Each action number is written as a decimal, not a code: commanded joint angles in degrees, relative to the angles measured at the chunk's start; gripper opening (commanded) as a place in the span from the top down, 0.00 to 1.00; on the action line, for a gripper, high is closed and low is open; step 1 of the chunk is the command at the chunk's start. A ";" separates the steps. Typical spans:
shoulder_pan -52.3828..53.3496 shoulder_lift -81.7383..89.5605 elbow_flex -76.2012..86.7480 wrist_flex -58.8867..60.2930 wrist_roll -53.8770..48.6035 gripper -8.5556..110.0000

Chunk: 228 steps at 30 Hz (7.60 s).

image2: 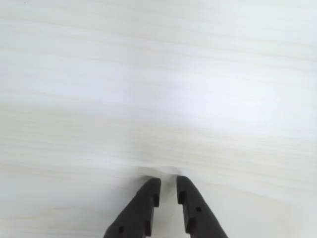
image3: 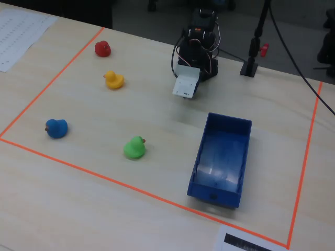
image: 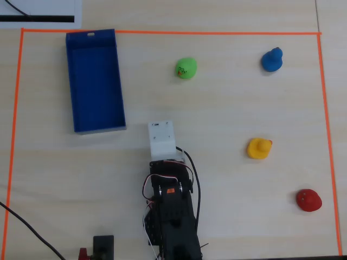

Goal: Grasp yellow duck and put it into box.

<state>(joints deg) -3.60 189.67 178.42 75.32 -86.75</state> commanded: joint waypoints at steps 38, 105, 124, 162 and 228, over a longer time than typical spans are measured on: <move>0.18 0.09 -0.18 1.23 0.09 0.92; 64.78 -87.98 -57.39 -41.84 -13.71 0.69; 63.37 -89.12 -55.72 -44.56 -12.66 0.82; 17.84 -54.49 -69.79 9.67 5.71 0.93; -17.67 -154.42 -173.32 13.62 16.70 0.74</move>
<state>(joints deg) -21.45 34.10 9.23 88.24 -70.49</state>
